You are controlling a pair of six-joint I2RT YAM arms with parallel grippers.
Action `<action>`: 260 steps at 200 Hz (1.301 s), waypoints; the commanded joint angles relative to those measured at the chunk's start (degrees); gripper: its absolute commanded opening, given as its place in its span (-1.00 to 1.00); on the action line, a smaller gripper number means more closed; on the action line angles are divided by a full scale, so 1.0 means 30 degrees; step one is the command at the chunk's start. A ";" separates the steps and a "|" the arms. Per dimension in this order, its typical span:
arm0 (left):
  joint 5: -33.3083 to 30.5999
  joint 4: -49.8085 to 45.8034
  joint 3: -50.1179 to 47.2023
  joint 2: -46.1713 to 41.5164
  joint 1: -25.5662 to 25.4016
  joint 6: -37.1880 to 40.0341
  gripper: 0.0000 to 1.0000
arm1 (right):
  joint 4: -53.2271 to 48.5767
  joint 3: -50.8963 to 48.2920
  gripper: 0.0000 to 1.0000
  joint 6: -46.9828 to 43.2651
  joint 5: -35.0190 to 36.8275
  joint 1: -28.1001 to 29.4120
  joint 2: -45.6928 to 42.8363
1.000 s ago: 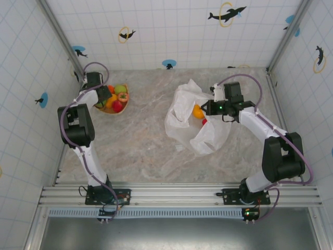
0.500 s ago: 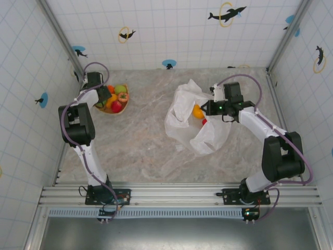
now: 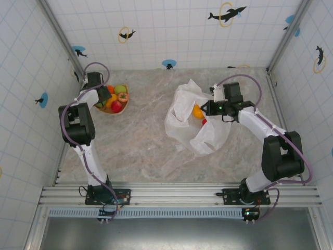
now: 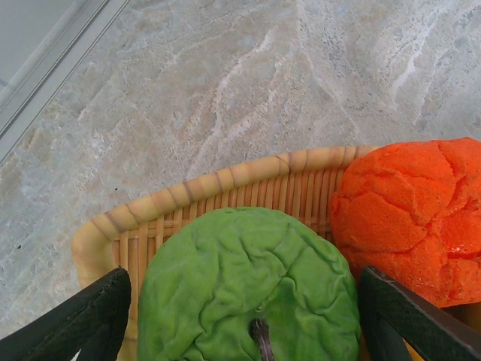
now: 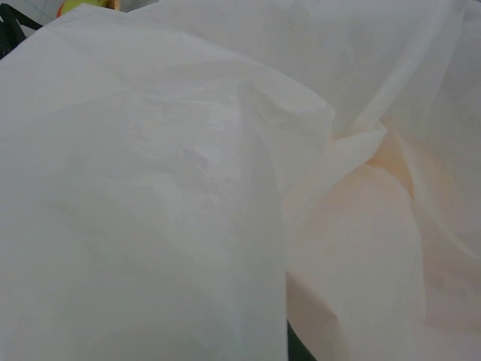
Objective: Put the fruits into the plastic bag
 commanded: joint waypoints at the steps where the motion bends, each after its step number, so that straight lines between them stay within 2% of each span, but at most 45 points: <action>1: -0.0310 -0.1057 0.0421 0.0753 0.0200 0.0149 0.61 | 0.0417 -0.0393 -1.00 -0.0066 -0.0156 0.0089 0.0306; 34: -0.0361 -0.1080 0.0384 0.0735 0.0191 0.0147 0.59 | 0.0532 -0.0652 -1.00 -0.0071 -0.0170 0.0095 0.0247; 79: -0.0316 -0.0831 0.0443 0.0299 0.0197 0.0059 0.37 | 0.0566 -0.0748 -1.00 -0.0093 -0.0185 0.0102 0.0220; 113: -0.0744 -0.0521 0.0227 -0.0587 0.0189 -0.0028 0.32 | 0.0540 -0.0731 -1.00 -0.0107 -0.0156 0.0103 0.0145; 175: -0.0771 0.0553 -0.1300 -0.4458 0.0182 -0.0639 0.33 | 0.0619 -0.0687 -1.00 -0.0067 -0.0199 0.0089 0.0147; 201: 0.1531 0.1634 -0.3413 -0.7588 0.0026 -0.1917 0.32 | 0.0649 -0.0660 -1.00 -0.0071 -0.0145 0.0081 0.0117; 217: 0.3226 0.3194 -0.5717 -1.0030 -0.0697 -0.3012 0.32 | 0.0743 -0.0627 -1.00 -0.0008 -0.0041 0.0057 0.0116; 232: 0.4532 0.4621 -0.7795 -1.2269 -0.2062 -0.3881 0.32 | 0.0771 -0.0472 -1.00 0.0108 -0.0003 0.0059 0.0239; 249: 0.5843 0.5579 -0.9373 -1.4057 -0.4334 -0.4393 0.32 | 0.0736 -0.0224 -1.00 0.0236 0.0020 0.0032 0.0370; 260: 0.6193 0.5816 -0.9872 -1.4715 -0.6479 -0.4551 0.32 | 0.0706 -0.0076 -1.00 0.0314 0.0020 0.0028 0.0495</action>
